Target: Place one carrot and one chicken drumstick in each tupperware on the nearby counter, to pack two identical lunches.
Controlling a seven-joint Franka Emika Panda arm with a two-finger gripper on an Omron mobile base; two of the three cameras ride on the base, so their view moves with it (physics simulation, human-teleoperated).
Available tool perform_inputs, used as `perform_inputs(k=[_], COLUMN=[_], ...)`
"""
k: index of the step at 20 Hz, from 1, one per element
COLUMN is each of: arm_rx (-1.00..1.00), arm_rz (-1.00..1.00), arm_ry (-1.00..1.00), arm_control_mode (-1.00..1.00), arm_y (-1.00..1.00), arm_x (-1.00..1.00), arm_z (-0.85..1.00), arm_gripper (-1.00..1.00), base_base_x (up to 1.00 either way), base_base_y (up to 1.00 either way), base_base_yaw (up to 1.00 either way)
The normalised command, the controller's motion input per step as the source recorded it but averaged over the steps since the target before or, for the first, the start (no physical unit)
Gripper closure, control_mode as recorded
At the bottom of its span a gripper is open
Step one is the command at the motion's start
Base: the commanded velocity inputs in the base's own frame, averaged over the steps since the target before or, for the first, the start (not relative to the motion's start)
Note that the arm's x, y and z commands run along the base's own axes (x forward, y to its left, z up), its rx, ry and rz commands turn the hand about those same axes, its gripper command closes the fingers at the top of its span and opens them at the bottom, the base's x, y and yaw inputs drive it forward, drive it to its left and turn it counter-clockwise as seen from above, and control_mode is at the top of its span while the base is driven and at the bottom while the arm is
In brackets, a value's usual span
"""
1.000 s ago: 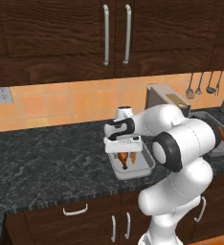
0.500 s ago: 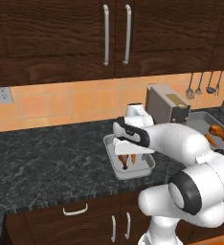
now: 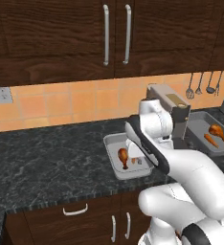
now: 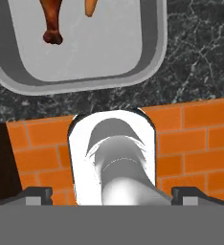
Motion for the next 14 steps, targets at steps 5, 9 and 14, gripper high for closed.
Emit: perform_inputs(k=[5, 9, 14], arm_rx=[0.06, 0.02, 0.00], arm_rz=[0.00, 0.00, -0.12], arm_ry=[-0.01, -0.07, -0.18], arm_control_mode=[-1.00, -1.00, -1.00], arm_y=[-0.15, 0.08, 0.15], arm_x=[-0.27, -0.20, -0.23], arm_z=[0.67, 0.75, 0.22], arm_gripper=[-1.00, -1.00, -1.00], base_base_x=[0.00, 0.00, 0.00], base_base_y=[0.00, 0.00, 0.00], base_base_yaw=[0.00, 0.00, 0.00])
